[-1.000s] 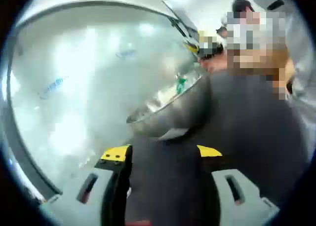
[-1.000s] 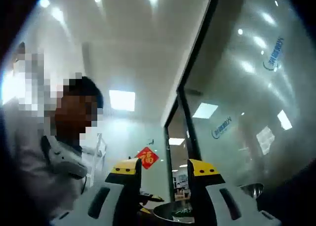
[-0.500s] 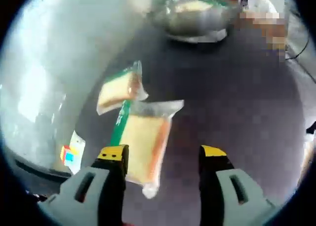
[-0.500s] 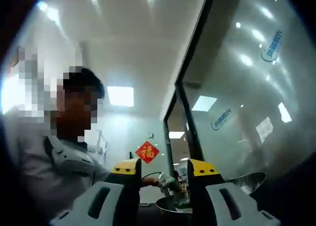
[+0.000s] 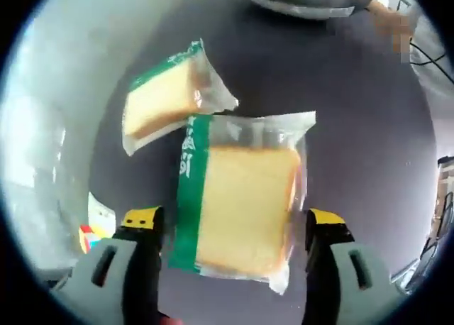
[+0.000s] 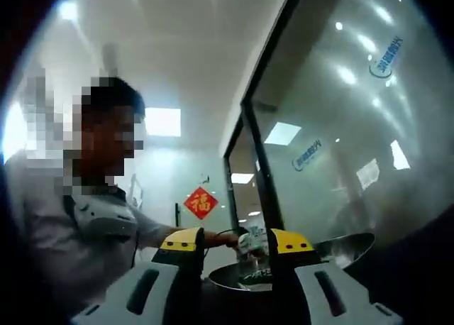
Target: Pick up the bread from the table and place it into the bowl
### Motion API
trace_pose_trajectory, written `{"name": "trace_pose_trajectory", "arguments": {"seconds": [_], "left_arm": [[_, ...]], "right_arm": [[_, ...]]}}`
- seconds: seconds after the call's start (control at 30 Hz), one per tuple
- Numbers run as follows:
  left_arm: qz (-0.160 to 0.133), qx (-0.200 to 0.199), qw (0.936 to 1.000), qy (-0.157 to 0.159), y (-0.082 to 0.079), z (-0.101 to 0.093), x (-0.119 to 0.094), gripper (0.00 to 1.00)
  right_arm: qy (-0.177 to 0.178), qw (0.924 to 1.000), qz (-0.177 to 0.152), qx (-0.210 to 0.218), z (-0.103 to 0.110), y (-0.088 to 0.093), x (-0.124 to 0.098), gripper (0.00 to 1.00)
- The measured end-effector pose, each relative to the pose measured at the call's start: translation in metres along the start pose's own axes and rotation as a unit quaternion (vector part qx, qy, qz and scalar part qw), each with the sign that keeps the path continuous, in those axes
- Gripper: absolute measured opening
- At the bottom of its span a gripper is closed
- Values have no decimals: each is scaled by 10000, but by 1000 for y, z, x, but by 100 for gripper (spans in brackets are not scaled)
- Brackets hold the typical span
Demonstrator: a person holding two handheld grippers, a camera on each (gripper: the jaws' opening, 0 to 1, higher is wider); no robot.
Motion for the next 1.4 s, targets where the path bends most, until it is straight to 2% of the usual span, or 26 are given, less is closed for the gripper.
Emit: {"name": "trace_pose_trajectory", "arguments": {"seconds": [0.07, 0.17, 0.23, 0.27, 0.37, 0.43, 0.53, 0.57, 0.63, 0.77, 0.93, 1.0, 1.07, 1.1, 1.13, 1.17, 1.23, 1.27, 1.33, 1.4], "left_arm": [[69, -43, 9997, 235, -1, 1, 7, 74], [247, -342, 9975, 568, 3, 3, 15, 75], [371, -620, 9934, 886, 5, -4, 14, 70], [317, -535, 9948, 801, 3, -2, 15, 69], [397, -564, 9939, 863, 0, -3, 16, 67], [434, -519, 9941, 846, 0, -2, 15, 66], [353, -595, 9945, 784, 0, -6, 7, 52], [335, -609, 9948, 750, 0, -10, 6, 51], [272, -571, 9961, 614, 0, -16, 3, 49], [176, -664, 9969, 384, 7, -13, -2, 48], [334, -622, 9969, 333, 10, -27, -20, 48], [358, -534, 9973, 356, 4, -32, -34, 48], [243, -464, 9979, 377, -11, -39, -51, 48], [97, -146, 9996, 241, -27, -42, -68, 48], [20, 30, 9999, 96, -40, -44, -84, 48], [-200, 92, 9997, -62, -56, -46, -101, 48], [-895, 275, 9954, -199, -94, -53, -133, 48], [-1148, 343, 9925, -229, -111, -55, -148, 48], [-1440, 565, 9876, -271, -143, -60, -167, 48], [-1670, 873, 9817, -271, -175, -64, -174, 49]], "right_arm": [[26, 10000, 82, 36, -2, 4, 0, 33], [56, 9996, 269, 104, -4, 11, 2, 33], [59, 9990, 432, 105, -4, 18, 4, 33], [45, 9987, 490, 115, -3, 20, 5, 33], [29, 9981, 605, 78, -3, 22, 4, 33], [65, 9983, 569, 105, -3, 21, 3, 33], [431, 9983, 394, -15, -11, 14, -3, 27], [512, 9981, 340, 4, -13, 12, -5, 27], [632, 9976, 275, -28, -16, 9, -9, 27], [738, 9971, 190, -47, -17, 7, -9, 27], [725, 9971, 206, -58, -15, 8, -8, 27], [692, 9974, 193, -67, -14, 7, -7, 27], [676, 9975, 164, -78, -12, 6, -6, 27], [678, 9975, 158, -86, -12, 5, -6, 27], [723, 9972, 166, -119, -11, 5, -5, 26], [809, 9963, 187, -208, -13, 5, -5, 26], [833, 9961, 174, -244, -13, 4, -6, 25], [829, 9962, 154, -219, -13, 4, -6, 25], [833, 9962, 150, -220, -13, 3, -6, 25], [831, 9962, 144, -231, -13, 2, -6, 25]]}}
Point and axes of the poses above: the point that each gripper's makers call its tool centre point, and the gripper's own axes: x roughly forward along the fingers, z roughly to its left, y roughly out of its underside, the point moved 7 cm from there along -x, roughly backward along the fingers, and after that the axes turned 10 degrees about -y, right-handed, at the moved point
